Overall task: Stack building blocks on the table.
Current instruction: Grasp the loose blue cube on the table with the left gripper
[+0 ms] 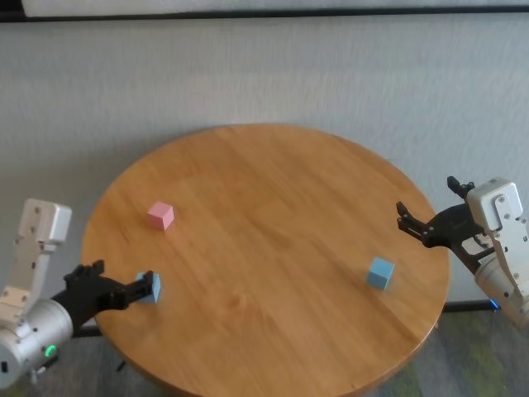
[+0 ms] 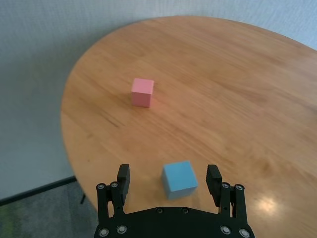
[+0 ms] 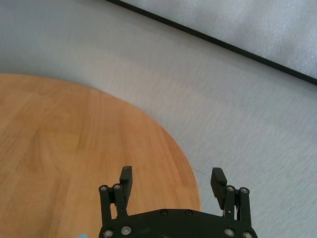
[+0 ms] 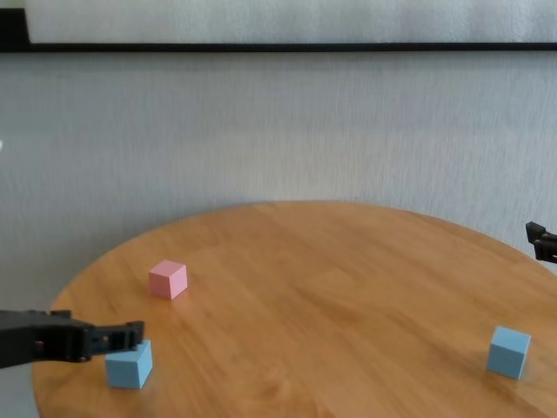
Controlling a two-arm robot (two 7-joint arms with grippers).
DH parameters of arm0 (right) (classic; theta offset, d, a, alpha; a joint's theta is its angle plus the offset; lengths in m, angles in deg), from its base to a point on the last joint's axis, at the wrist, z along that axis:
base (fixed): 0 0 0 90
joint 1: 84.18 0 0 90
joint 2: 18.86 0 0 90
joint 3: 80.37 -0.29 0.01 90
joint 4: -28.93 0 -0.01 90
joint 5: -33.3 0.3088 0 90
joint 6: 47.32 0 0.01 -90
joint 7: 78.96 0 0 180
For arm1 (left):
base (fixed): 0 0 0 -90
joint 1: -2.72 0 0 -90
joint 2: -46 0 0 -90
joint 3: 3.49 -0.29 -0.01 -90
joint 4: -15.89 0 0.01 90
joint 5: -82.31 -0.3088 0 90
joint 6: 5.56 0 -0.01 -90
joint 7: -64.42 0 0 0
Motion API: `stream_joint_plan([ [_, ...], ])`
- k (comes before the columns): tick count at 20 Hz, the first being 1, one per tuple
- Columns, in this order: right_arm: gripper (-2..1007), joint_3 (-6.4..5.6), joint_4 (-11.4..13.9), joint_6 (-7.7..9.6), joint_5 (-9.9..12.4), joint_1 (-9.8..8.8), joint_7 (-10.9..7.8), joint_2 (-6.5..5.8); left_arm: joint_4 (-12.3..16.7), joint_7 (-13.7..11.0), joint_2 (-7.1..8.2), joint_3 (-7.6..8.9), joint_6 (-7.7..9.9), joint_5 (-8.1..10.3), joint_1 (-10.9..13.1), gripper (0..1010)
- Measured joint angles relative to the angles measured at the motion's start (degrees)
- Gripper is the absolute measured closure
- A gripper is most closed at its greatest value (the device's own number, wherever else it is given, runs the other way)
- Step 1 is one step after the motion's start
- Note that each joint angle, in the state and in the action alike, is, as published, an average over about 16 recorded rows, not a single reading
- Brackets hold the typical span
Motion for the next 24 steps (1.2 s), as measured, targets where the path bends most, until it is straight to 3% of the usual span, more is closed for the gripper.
stream_joint_plan([
  [9,4,0.0,0.0,0.0,0.0,0.0,0.0,0.0,1.6,2.3,-2.39,-0.98,2.52,-2.41,0.8,10],
  [24,5,0.0,0.0,0.0,0.0,0.0,0.0,0.0,-0.7,4.7,-5.38,-0.61,2.0,-6.69,0.5,10],
])
